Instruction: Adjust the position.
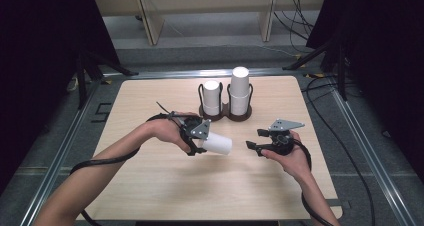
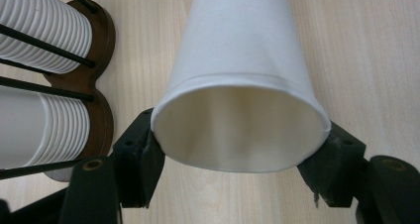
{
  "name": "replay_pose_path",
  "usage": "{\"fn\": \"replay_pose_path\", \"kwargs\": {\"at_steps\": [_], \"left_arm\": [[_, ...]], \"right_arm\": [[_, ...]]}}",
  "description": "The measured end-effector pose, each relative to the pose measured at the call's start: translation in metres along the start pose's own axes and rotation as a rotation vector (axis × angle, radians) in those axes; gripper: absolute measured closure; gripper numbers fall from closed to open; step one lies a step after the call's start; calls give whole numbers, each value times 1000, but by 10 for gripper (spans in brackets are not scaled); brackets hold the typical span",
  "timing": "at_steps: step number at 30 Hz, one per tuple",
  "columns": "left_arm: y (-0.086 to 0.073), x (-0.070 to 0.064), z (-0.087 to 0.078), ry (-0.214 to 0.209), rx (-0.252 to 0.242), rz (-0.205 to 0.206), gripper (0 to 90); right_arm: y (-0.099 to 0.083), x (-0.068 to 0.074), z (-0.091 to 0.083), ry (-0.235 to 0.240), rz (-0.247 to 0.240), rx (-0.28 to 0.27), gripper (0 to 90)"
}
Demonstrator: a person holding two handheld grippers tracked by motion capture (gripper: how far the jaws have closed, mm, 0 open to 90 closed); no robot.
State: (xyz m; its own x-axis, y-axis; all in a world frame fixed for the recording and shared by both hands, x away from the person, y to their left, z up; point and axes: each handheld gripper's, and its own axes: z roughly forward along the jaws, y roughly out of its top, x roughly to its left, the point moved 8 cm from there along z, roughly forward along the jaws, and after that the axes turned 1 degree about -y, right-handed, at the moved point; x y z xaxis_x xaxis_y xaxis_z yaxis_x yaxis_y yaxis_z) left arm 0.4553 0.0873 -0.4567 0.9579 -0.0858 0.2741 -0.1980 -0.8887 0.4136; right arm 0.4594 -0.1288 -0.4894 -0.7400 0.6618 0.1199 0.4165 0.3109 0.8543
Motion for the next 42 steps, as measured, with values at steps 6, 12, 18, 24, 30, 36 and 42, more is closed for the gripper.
{"fn": "replay_pose_path", "kwargs": {"at_steps": [6,12,18,24,30,36,42], "left_arm": [[2,-2,0,-20,27,1,321],[2,-2,0,-30,63,16,321],[-1,1,-2,-38,142,46,321],[0,1,-4,-43,164,51,321],[1,1,-7,-51,188,65,321],[2,2,-8,-58,228,84,321],[3,2,-11,-68,261,90,321]], "right_arm": [[3,4,2,14,-33,11,294],[3,10,3,37,-11,31,293],[7,10,4,44,-63,29,293],[9,16,6,58,-54,41,291],[13,20,8,62,-92,39,291],[17,25,9,72,-116,44,291],[22,34,12,84,-106,55,292]]}}
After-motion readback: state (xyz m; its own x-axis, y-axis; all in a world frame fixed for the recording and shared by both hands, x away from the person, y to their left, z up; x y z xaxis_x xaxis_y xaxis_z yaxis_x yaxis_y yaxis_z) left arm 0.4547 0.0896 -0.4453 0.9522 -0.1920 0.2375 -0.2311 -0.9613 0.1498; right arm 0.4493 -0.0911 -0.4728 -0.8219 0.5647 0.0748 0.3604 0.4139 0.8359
